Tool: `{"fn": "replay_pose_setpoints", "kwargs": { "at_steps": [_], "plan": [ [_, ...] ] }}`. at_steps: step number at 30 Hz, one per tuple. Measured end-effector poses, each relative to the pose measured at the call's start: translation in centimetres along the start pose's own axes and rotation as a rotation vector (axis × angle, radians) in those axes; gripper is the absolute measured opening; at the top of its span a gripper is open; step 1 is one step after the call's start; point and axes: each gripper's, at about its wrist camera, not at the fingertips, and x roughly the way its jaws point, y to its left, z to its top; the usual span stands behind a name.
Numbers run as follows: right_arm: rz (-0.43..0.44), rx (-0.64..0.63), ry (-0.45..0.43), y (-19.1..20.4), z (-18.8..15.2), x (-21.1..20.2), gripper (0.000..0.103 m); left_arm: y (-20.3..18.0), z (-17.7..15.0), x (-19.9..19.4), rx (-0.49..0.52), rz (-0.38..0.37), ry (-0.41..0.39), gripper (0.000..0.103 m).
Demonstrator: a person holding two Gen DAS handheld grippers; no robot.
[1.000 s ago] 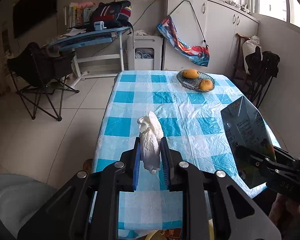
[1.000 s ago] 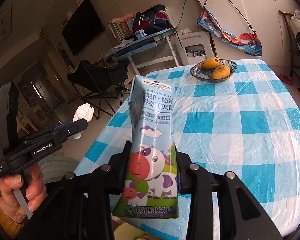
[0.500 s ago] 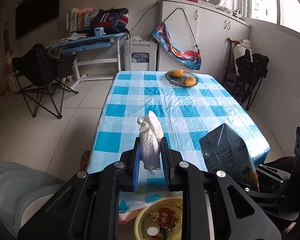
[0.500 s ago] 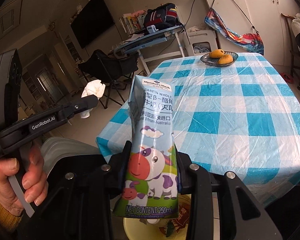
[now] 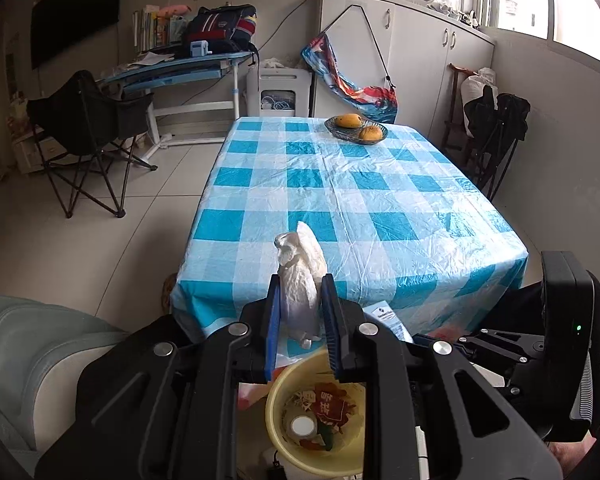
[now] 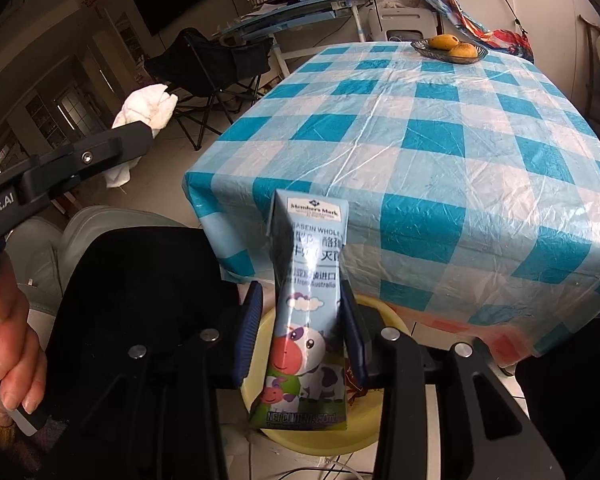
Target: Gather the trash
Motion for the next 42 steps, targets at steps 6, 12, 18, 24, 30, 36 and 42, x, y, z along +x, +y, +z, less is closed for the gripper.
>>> {"fn": "replay_pose_setpoints", "kwargs": {
  "at_steps": [6,12,18,24,30,36,42],
  "plan": [
    [-0.032,0.075,-0.043,-1.4,-0.1,-1.4,0.062,0.1,-1.7,0.0,0.000,-0.003,0.030,0.019],
    [-0.049,0.116,-0.117,-2.0,-0.3,-3.5,0.069,-0.7,-2.9,1.4,0.030,-0.028,0.102,0.020],
    [-0.092,0.109,-0.221,-1.4,0.0,-6.0,0.084,-1.1,-3.8,1.3,0.050,0.030,0.116,0.061],
    [-0.272,0.046,-0.304,-0.1,0.1,-8.3,0.093,-0.1,-2.5,-1.8,0.032,0.123,0.006,0.077],
    [-0.364,-0.009,-0.384,0.6,-0.7,-10.1,0.095,0.6,-2.0,-4.0,0.018,0.168,-0.058,0.083],
    [-0.414,-0.024,-0.437,0.9,-1.0,-11.3,0.095,1.1,-1.8,-5.6,0.009,0.209,-0.107,0.090],
    [-0.431,-0.003,-0.439,0.3,-0.9,-10.9,0.095,1.8,-2.1,-6.0,-0.004,0.233,-0.123,0.093]
  ]
}}
